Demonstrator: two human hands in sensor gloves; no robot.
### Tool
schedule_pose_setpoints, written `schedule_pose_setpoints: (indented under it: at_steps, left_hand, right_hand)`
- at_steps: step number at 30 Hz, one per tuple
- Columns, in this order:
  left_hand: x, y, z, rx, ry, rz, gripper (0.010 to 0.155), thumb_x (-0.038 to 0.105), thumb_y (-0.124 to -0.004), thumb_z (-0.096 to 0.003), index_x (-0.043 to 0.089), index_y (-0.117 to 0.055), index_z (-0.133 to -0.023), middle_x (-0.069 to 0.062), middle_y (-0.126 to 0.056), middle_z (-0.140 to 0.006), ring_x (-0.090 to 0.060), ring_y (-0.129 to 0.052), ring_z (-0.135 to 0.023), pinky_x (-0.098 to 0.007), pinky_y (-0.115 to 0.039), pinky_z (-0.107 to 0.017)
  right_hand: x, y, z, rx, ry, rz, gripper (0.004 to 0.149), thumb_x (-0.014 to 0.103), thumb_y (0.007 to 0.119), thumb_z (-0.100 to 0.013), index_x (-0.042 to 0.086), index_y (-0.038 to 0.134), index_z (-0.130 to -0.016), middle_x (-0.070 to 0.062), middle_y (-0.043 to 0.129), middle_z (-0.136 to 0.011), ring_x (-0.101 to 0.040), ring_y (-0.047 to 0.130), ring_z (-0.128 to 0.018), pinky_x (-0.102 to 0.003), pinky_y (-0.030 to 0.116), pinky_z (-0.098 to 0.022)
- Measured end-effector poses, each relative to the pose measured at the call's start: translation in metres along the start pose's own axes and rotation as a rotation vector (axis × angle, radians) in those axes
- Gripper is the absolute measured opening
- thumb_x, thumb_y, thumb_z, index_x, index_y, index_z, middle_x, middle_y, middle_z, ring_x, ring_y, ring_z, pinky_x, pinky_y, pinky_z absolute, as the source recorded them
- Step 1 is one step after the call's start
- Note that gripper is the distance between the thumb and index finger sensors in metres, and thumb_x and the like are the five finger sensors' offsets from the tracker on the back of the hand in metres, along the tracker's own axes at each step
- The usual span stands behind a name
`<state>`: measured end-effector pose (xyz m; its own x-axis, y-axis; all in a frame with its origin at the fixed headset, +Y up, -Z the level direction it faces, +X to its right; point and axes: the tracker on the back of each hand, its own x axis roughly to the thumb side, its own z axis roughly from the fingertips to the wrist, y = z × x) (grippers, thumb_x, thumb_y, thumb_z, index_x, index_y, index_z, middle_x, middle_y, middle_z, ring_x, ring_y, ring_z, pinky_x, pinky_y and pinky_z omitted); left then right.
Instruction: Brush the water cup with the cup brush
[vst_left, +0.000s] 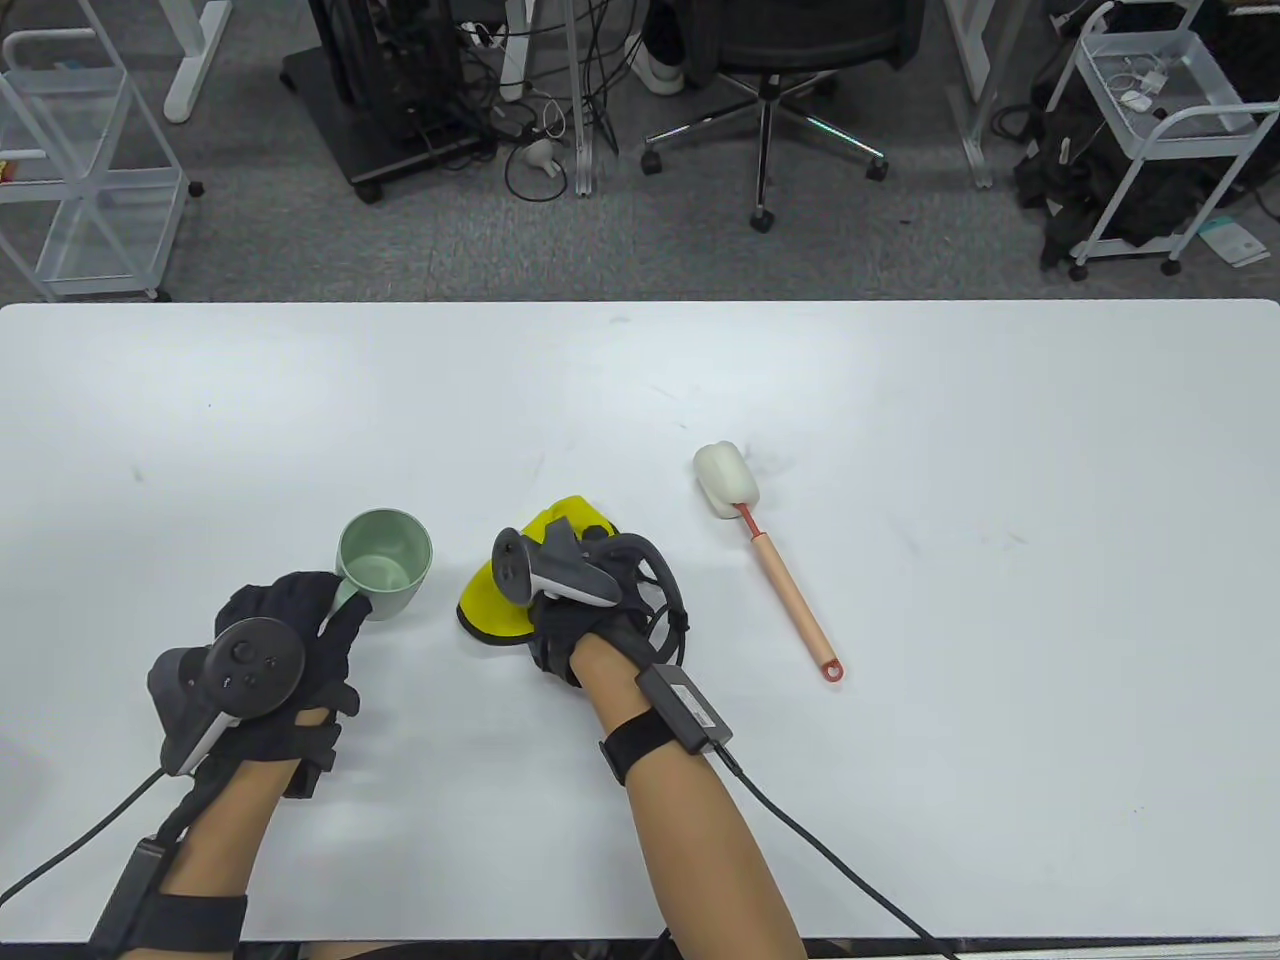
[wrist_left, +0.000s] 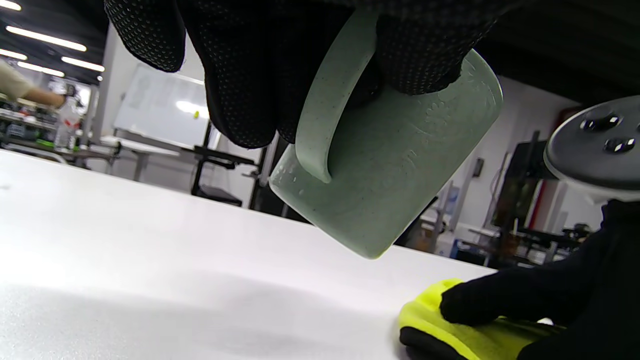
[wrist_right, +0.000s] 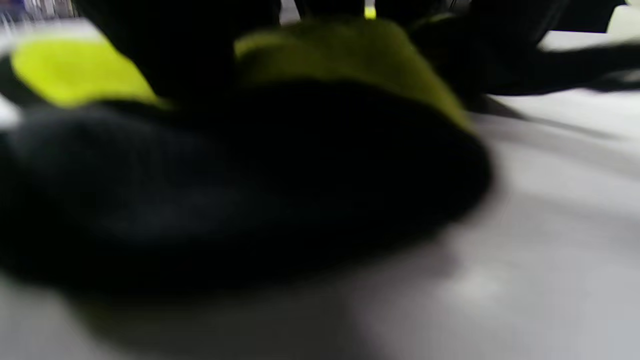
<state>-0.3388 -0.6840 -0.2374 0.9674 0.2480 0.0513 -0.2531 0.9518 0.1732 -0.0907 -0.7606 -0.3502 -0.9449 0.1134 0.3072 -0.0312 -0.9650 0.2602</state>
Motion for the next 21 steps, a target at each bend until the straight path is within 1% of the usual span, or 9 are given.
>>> schedule_pose_setpoints:
  at_steps: [1,3,5,8,10,12,14,16,21]
  left_hand:
    - [0.000,0.000,0.000,-0.002,-0.001,0.003,0.044,0.055,-0.072,-0.0623,0.024,-0.075,-0.093,0.005,-0.082,-0.102,-0.026,-0.089,-0.092,-0.056,-0.056,-0.083]
    - [0.001,-0.001,0.000,-0.005,-0.005,0.013,0.044,0.055,-0.072,-0.0623,0.024,-0.075,-0.093,0.005,-0.082,-0.102,-0.026,-0.089,-0.092,-0.056,-0.056,-0.083]
    - [0.002,-0.002,-0.001,-0.014,-0.004,0.014,0.044,0.055,-0.072,-0.0624,0.024,-0.076,-0.093,0.005,-0.082,-0.102,-0.026,-0.089,-0.092,-0.056,-0.056,-0.082]
    - [0.003,-0.001,0.000,-0.005,-0.013,-0.007,0.044,0.055,-0.072,-0.0621,0.023,-0.077,-0.092,0.004,-0.085,-0.100,-0.026,-0.092,-0.089,-0.055,-0.059,-0.082]
    - [0.003,0.000,0.000,-0.004,-0.010,0.018,0.045,0.056,-0.073,-0.0619,0.022,-0.079,-0.091,0.004,-0.087,-0.098,-0.025,-0.094,-0.087,-0.054,-0.061,-0.081]
    - [0.002,-0.001,0.000,-0.005,-0.001,0.046,0.045,0.056,-0.073,-0.0618,0.022,-0.080,-0.090,0.003,-0.089,-0.096,-0.024,-0.096,-0.085,-0.052,-0.063,-0.080]
    - [-0.001,-0.005,0.000,-0.016,0.029,0.122,0.045,0.056,-0.073,-0.0614,0.022,-0.081,-0.090,0.003,-0.091,-0.094,-0.024,-0.099,-0.081,-0.051,-0.067,-0.078]
    - [-0.005,-0.010,0.000,-0.048,0.066,0.216,0.045,0.056,-0.074,-0.0611,0.021,-0.082,-0.089,0.003,-0.092,-0.093,-0.023,-0.100,-0.079,-0.050,-0.069,-0.076]
    - [-0.012,-0.020,-0.001,-0.128,0.136,0.444,0.045,0.056,-0.074,-0.0613,0.020,-0.082,-0.088,0.003,-0.093,-0.091,-0.023,-0.101,-0.076,-0.049,-0.070,-0.075]
  right_hand:
    - [-0.001,-0.001,0.000,-0.018,0.003,0.004,0.061,0.038,0.088,-0.044,0.025,0.067,-0.099,-0.019,0.061,-0.110,-0.056,0.066,-0.094,-0.075,0.061,-0.060]
    - [-0.003,-0.004,0.004,-0.016,0.002,0.053,0.060,0.039,0.089,-0.043,0.027,0.070,-0.098,-0.017,0.066,-0.107,-0.054,0.073,-0.090,-0.073,0.065,-0.059]
    - [-0.006,-0.006,0.008,-0.066,0.007,0.061,0.055,0.036,0.091,-0.041,0.026,0.076,-0.093,-0.017,0.075,-0.101,-0.051,0.083,-0.082,-0.070,0.070,-0.057]
    - [-0.016,-0.012,0.016,-0.082,0.042,0.005,0.052,0.034,0.092,-0.040,0.025,0.081,-0.090,-0.016,0.084,-0.094,-0.048,0.092,-0.073,-0.067,0.075,-0.053]
    - [-0.026,-0.020,0.023,-0.053,0.075,-0.147,0.051,0.034,0.092,-0.040,0.023,0.081,-0.089,-0.016,0.087,-0.092,-0.047,0.094,-0.070,-0.067,0.076,-0.053]
    - [-0.035,-0.028,0.033,-0.076,0.088,-0.356,0.051,0.033,0.091,-0.040,0.021,0.081,-0.089,-0.017,0.088,-0.090,-0.046,0.095,-0.069,-0.067,0.076,-0.052]
    - [-0.046,-0.038,0.049,-0.136,0.103,-0.639,0.052,0.032,0.091,-0.041,0.019,0.080,-0.090,-0.019,0.088,-0.089,-0.046,0.095,-0.068,-0.067,0.076,-0.051]
    - [-0.052,-0.042,0.061,-0.193,0.107,-0.823,0.052,0.033,0.090,-0.041,0.018,0.080,-0.090,-0.019,0.088,-0.088,-0.046,0.095,-0.067,-0.067,0.076,-0.051]
    - [-0.056,-0.044,0.083,-0.335,-0.022,-1.172,0.052,0.033,0.089,-0.042,0.019,0.078,-0.091,-0.020,0.085,-0.090,-0.047,0.093,-0.069,-0.067,0.074,-0.052]
